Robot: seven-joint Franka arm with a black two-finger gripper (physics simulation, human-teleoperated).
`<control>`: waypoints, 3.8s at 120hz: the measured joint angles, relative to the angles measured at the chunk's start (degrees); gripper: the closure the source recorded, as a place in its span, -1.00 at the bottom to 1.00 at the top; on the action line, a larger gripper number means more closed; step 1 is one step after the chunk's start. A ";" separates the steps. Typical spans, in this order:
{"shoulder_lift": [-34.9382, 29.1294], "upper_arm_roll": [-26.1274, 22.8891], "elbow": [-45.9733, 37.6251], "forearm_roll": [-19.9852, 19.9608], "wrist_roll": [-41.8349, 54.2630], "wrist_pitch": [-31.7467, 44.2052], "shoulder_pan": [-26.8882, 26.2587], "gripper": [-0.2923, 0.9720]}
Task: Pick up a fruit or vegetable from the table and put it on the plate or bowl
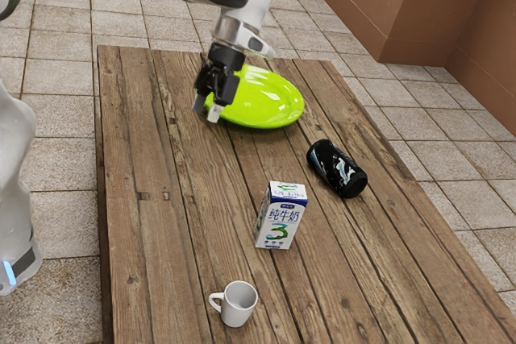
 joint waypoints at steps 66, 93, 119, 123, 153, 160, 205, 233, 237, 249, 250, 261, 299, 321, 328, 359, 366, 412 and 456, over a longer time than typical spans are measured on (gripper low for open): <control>1.55 0.14 -7.30 0.99 -11.09 25.37 -7.52 -0.54; 2.13 0.05 -7.54 0.94 -13.52 27.33 -8.76 -0.54; 3.13 -0.10 -8.66 0.78 -15.17 29.69 -9.87 -0.54; 3.37 -0.12 -8.68 0.74 -15.41 30.03 -10.12 -0.54; 5.10 -0.20 -8.71 0.54 -16.91 32.00 -12.42 -0.54; 5.57 -0.21 -8.71 0.52 -17.21 32.43 -12.60 -0.54; 6.30 -0.25 -8.58 -1.03 -18.58 34.60 -13.59 -0.54; 7.82 -0.28 -8.59 -1.50 -19.09 35.69 -14.58 -0.54; 8.10 -0.29 -8.59 -1.53 -19.15 35.81 -14.72 -0.54; 8.59 -0.29 -8.54 -1.93 -19.31 36.19 -15.14 -0.54; 8.62 -0.29 -8.54 -1.96 -19.32 36.23 -15.20 -0.54; 8.98 -0.29 -8.57 -2.24 -19.45 36.66 -15.65 -0.54; 10.03 -0.29 -8.56 -2.47 -19.75 37.77 -15.81 -0.54; 10.45 -0.29 -8.48 -2.49 -19.87 38.75 -15.80 -0.54; 10.48 -0.28 -8.46 -2.49 -19.90 39.18 -15.80 -0.54; 10.66 -0.13 -8.36 -2.36 -19.98 41.06 -15.11 -0.54; 10.73 -0.12 -8.36 -2.35 -19.99 41.37 -15.04 -0.54; 11.02 -0.12 -8.32 -2.44 -20.05 42.99 -15.28 -0.54; 12.72 -0.12 -8.27 -2.38 -20.06 44.68 -16.26 -0.47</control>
